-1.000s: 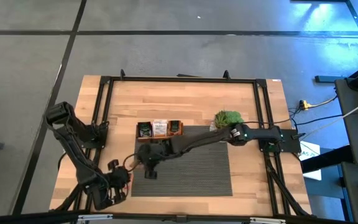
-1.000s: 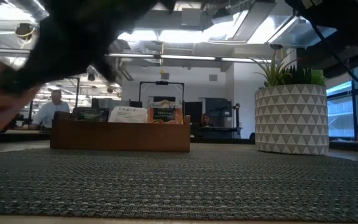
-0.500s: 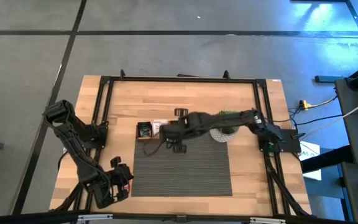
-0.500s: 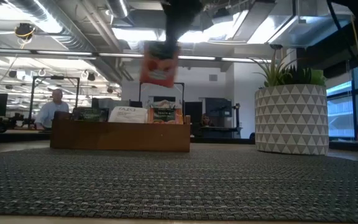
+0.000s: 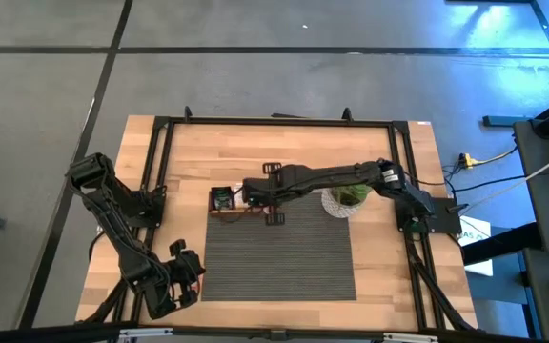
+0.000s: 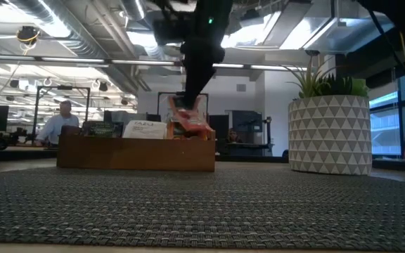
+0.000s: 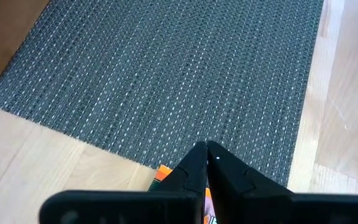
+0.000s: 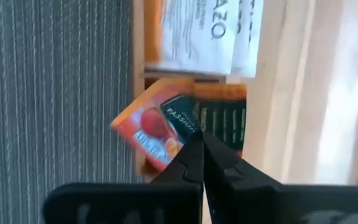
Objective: Pick & Place Tea
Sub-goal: Put the orange tea bag to the right section of the wooden organizer
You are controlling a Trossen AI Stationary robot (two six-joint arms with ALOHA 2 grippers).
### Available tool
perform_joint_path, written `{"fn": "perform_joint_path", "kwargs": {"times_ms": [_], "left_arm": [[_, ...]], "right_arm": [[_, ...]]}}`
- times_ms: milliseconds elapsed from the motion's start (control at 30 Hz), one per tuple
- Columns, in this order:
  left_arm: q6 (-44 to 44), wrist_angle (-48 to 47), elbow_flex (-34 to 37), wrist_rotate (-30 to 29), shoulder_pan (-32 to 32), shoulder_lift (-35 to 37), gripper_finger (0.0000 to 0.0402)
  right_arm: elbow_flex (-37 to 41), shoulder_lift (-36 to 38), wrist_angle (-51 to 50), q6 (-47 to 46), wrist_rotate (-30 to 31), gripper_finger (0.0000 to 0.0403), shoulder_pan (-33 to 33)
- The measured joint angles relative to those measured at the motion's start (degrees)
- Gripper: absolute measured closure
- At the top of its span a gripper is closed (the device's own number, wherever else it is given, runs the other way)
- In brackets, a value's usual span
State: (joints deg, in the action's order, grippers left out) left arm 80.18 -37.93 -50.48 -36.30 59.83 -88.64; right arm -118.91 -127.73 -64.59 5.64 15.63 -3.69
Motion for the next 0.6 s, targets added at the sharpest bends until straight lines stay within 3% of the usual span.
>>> {"fn": "perform_joint_path", "kwargs": {"times_ms": [433, 600], "left_arm": [[0.0, 0.0, 0.0, -0.3, 0.0, 0.0, 0.0395], [0.0, 0.0, 0.0, -0.2, 0.0, 0.0, 0.0391]], "right_arm": [[4.2, -0.1, 2.2, -4.1, -1.9, 0.0403, 2.5], [4.2, 0.0, 2.2, -4.7, 1.1, 0.0403, 2.5]]}}
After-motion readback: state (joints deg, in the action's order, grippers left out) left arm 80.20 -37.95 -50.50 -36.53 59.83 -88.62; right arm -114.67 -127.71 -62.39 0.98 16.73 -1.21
